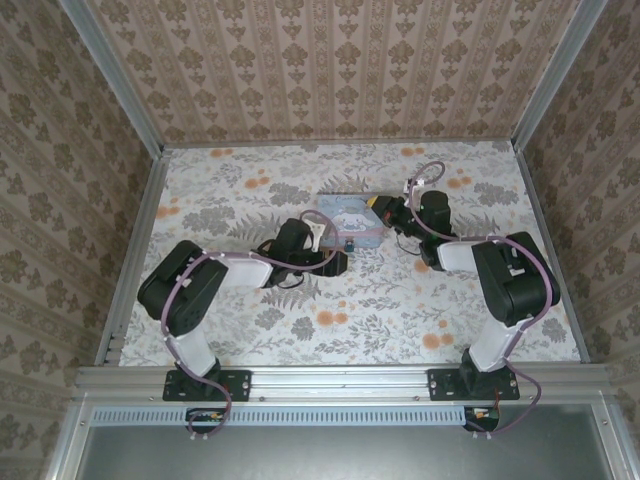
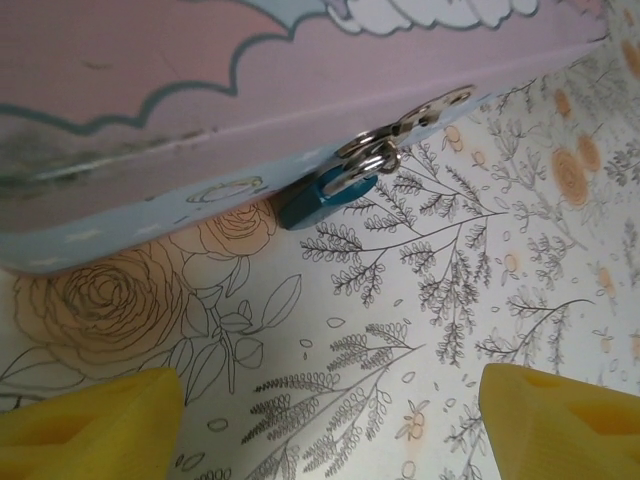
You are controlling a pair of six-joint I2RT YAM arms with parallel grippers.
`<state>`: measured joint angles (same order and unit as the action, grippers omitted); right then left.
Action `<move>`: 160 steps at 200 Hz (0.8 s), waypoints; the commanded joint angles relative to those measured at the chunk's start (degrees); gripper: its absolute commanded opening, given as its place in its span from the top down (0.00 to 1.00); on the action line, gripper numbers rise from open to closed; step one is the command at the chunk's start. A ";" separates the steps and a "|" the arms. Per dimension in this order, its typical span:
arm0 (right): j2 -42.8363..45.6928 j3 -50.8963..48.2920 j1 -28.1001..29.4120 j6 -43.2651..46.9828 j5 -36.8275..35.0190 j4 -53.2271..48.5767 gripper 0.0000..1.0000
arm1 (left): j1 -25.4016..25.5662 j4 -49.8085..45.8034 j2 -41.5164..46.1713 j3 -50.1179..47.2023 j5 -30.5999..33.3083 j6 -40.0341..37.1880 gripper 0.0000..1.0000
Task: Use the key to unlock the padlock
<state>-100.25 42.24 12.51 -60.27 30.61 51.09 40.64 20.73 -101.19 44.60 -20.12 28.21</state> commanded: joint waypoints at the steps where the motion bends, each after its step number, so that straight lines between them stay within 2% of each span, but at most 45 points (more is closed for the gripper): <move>1: -1.35 1.51 -0.76 -0.44 1.75 2.43 1.00 | 0.88 3.34 -2.00 3.34 0.64 -3.20 0.21; 93: -5.00 2.14 -1.57 -0.54 3.14 3.42 1.00 | 1.44 6.28 -8.91 8.66 2.34 -3.09 0.23; 160: -7.82 2.32 -1.88 -2.07 3.34 5.97 1.00 | 3.90 5.43 -10.60 9.80 7.53 -6.56 0.24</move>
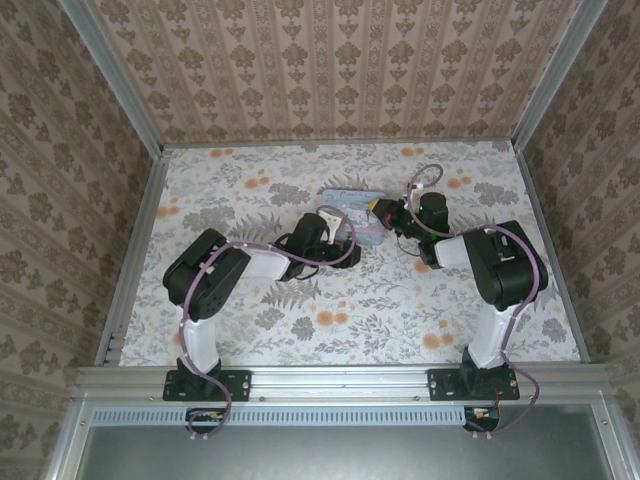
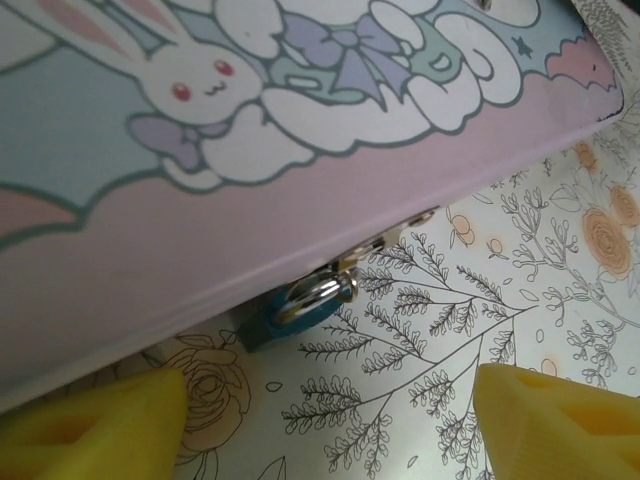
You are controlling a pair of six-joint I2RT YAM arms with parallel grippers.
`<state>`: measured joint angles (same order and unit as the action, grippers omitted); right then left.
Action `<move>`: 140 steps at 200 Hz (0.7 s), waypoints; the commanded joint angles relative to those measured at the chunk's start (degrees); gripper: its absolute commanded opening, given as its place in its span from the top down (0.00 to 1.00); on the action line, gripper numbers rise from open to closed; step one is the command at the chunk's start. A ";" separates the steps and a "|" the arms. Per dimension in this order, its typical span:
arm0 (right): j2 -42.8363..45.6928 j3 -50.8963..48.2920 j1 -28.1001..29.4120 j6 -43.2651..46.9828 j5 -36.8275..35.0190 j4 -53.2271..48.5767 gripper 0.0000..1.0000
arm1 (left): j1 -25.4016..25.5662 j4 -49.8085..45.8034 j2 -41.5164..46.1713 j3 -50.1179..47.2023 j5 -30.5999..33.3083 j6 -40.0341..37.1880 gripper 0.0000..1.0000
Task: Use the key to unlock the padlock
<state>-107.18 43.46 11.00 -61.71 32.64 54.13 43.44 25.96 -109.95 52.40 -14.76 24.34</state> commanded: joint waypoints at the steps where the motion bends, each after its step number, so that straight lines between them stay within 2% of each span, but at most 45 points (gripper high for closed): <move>1: -0.95 1.10 -0.42 -0.66 1.29 2.96 1.00 | 1.11 0.18 -1.84 2.04 2.27 -2.70 0.24; 35: -1.02 0.75 -0.53 -0.78 1.29 3.31 1.00 | 1.49 -0.11 -2.51 3.17 4.11 -3.97 0.24; 140: -1.55 0.06 -0.65 -0.88 1.46 4.04 1.00 | 3.45 -2.47 -5.68 8.36 3.78 -4.86 0.25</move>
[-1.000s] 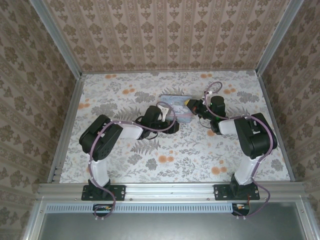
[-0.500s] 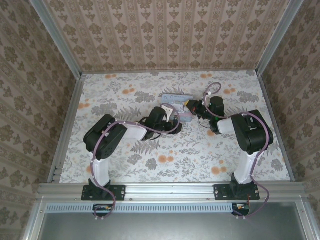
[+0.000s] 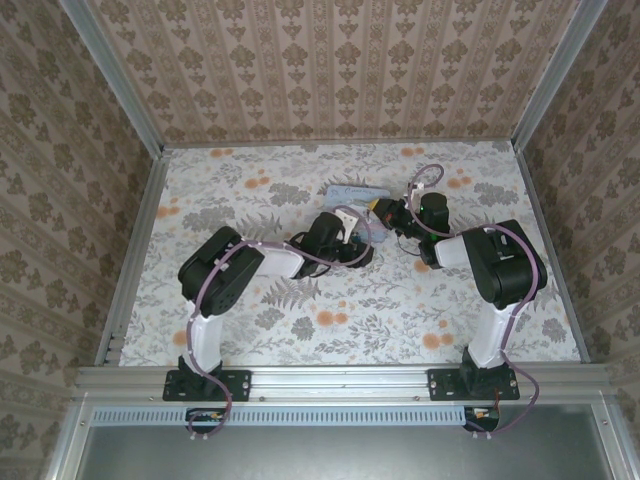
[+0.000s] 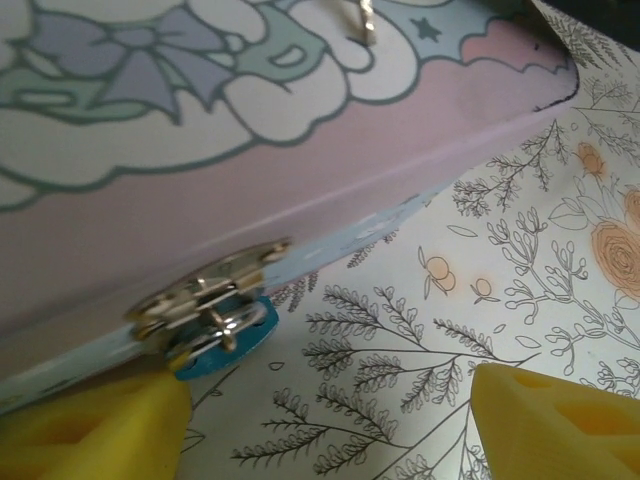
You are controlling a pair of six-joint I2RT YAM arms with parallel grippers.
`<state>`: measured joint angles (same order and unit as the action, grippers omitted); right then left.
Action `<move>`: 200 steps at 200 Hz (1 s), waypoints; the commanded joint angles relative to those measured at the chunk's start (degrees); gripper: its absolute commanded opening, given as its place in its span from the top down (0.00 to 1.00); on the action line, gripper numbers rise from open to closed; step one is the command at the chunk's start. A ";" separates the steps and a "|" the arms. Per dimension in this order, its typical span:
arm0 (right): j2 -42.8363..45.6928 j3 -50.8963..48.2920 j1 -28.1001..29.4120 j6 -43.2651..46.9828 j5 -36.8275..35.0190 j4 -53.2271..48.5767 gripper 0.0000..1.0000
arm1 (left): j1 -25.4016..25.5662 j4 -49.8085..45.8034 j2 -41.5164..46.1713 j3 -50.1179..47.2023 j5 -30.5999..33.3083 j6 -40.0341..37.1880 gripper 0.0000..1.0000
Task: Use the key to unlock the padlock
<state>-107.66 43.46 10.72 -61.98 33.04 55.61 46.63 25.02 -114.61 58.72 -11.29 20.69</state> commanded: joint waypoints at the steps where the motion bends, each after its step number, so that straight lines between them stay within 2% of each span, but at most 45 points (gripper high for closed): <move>1: -1.07 0.05 -0.40 -0.61 1.06 2.60 1.00 | 0.28 -1.54 -1.04 2.03 0.30 -1.15 0.25; 31: -1.55 -0.20 -0.52 -0.69 1.14 3.00 1.00 | -0.26 -0.48 -1.58 2.87 -2.07 1.60 0.24; 95: -2.20 -0.63 -0.71 -0.81 1.20 3.58 1.00 | -4.34 10.61 -2.09 0.43 -9.14 13.33 0.24; 121: -2.47 -0.66 -0.83 -0.88 1.15 3.80 1.00 | -4.31 10.37 -1.77 0.73 -10.24 13.67 0.24; 200: -3.17 -0.49 -0.79 -1.55 1.16 4.50 1.00 | -3.87 1.77 -3.20 3.44 -4.70 9.11 0.24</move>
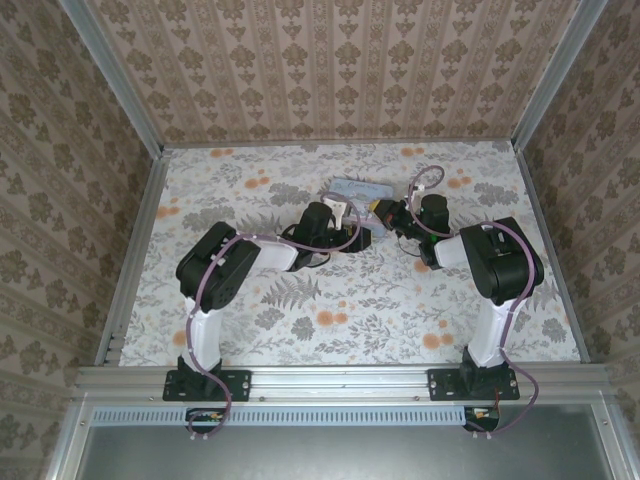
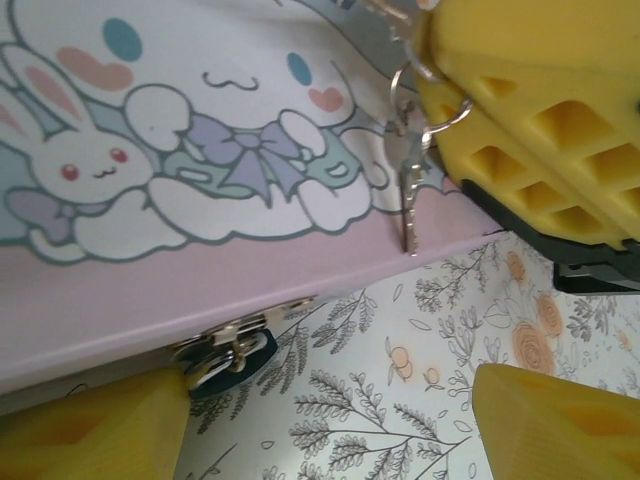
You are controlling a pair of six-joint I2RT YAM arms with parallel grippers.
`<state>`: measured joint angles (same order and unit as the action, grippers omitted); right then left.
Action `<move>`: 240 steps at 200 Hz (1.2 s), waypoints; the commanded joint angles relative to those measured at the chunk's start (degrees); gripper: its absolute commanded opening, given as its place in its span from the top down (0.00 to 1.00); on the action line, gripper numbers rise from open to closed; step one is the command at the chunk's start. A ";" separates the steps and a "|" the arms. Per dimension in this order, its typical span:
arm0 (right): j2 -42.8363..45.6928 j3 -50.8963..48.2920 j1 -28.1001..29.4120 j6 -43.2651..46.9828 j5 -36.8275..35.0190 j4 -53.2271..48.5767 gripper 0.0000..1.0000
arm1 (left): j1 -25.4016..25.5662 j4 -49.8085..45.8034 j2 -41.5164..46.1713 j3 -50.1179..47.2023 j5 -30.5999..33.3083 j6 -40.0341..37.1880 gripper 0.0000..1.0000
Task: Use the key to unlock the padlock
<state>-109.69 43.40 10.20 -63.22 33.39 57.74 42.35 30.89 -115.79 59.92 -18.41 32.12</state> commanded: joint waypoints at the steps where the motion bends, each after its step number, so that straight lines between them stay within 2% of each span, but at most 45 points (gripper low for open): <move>1: -1.10 -0.42 -0.26 -0.31 0.80 2.38 1.00 | 0.43 -4.18 -2.05 2.32 2.51 -2.50 0.24; 40: -0.89 -0.45 -0.31 -0.31 0.90 2.32 1.00 | 0.98 -7.08 -3.64 4.31 4.09 -4.96 0.24; 80: -0.78 -0.42 -0.31 -0.27 0.90 2.12 1.00 | 1.07 -3.69 -3.35 4.01 0.18 -3.94 0.24; 131: -0.88 -0.51 -0.36 -0.15 0.89 2.12 1.00 | 0.80 8.34 -1.36 -0.29 -5.43 5.68 0.24; 240: -1.09 -0.68 -0.43 -0.20 1.03 2.25 1.00 | -0.03 22.02 -5.85 -3.62 -5.07 17.70 0.27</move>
<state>-109.80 43.29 10.00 -63.24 33.43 58.15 42.65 47.16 -120.60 57.32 -22.94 46.13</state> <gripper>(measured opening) 0.065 0.732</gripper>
